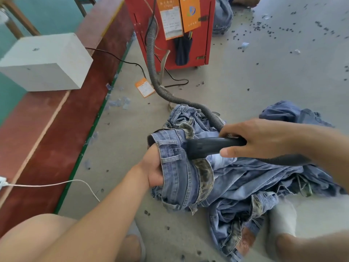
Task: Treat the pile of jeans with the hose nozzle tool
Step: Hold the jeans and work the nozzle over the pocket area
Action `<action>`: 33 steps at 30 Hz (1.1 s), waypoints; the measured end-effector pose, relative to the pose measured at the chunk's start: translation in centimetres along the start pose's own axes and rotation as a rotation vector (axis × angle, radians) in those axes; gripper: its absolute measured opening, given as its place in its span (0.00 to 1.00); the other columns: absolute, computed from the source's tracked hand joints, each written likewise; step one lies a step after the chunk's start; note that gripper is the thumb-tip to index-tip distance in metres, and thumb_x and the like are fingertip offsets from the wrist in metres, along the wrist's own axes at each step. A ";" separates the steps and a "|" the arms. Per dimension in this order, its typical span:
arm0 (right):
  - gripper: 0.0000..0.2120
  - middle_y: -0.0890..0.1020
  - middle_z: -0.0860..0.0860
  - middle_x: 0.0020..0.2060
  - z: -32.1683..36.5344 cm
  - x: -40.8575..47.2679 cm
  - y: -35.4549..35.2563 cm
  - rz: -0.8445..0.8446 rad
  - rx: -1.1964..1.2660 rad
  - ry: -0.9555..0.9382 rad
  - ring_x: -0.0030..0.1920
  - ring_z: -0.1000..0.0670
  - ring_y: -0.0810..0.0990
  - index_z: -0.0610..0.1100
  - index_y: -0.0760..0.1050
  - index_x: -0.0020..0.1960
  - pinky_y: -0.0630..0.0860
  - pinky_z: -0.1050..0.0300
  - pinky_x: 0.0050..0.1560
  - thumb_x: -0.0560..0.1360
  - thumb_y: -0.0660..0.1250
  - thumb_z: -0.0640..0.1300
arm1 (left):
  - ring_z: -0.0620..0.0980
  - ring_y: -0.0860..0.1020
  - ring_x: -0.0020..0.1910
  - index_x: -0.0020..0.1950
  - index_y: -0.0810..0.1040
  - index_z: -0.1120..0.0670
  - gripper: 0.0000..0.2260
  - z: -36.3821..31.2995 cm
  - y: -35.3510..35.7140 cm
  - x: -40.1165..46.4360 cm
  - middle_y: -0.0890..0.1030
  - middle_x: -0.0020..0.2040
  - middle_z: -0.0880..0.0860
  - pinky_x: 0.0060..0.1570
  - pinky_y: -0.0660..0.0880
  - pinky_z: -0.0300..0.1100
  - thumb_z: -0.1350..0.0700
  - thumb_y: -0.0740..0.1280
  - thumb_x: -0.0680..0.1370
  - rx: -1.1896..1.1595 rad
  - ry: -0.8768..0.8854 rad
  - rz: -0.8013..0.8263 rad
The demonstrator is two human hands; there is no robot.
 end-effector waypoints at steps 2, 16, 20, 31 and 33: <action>0.22 0.82 0.58 0.38 1.0 0.1 -0.4 -0.039 0.035 -0.056 0.39 0.60 0.80 0.62 0.74 0.60 0.77 0.60 0.39 0.74 0.59 0.74 | 0.63 0.77 0.67 0.70 0.79 0.61 0.22 -0.6 0.3 -0.5 0.78 0.68 0.63 0.70 0.70 0.59 0.47 0.60 0.85 -0.021 0.033 0.083; 0.22 0.82 0.57 0.36 3.5 -1.5 -2.3 -0.138 0.197 -0.120 0.31 0.56 0.79 0.60 0.78 0.52 0.74 0.63 0.35 0.75 0.59 0.75 | 0.66 0.68 0.76 0.80 0.65 0.60 0.29 -0.2 2.3 -0.5 0.67 0.78 0.66 0.77 0.62 0.63 0.43 0.56 0.85 -0.050 0.085 0.052; 0.21 0.83 0.56 0.32 1.1 -1.7 -5.9 -0.453 0.301 -0.035 0.24 0.57 0.78 0.62 0.74 0.47 0.73 0.61 0.23 0.73 0.57 0.77 | 0.67 0.69 0.75 0.78 0.69 0.62 0.26 -1.4 2.2 0.9 0.72 0.75 0.66 0.77 0.63 0.63 0.48 0.57 0.84 -0.043 0.127 -0.071; 0.24 0.77 0.50 0.33 -5.7 -6.3 -11.7 -0.995 0.008 0.329 0.34 0.40 0.77 0.52 0.69 0.51 0.74 0.47 0.35 0.77 0.57 0.72 | 0.59 0.76 0.70 0.72 0.77 0.55 0.26 -8.9 -6.3 -5.4 0.79 0.69 0.58 0.68 0.73 0.54 0.42 0.54 0.82 0.034 0.617 -1.029; 0.23 0.76 0.48 0.35 -4.4 -6.6 -13.9 -1.104 -0.086 0.263 0.35 0.39 0.76 0.50 0.69 0.57 0.75 0.45 0.38 0.79 0.59 0.70 | 0.53 0.81 0.61 0.65 0.81 0.50 0.22 -8.0 -0.1 -3.4 0.85 0.59 0.50 0.63 0.77 0.51 0.42 0.58 0.79 0.801 0.699 -0.856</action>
Point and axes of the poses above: each hand's wrist, its own x-axis towards the middle knuckle, its own y-axis out of the palm, z = x × y, the point moved 10 cm from there along x, towards the middle knuckle
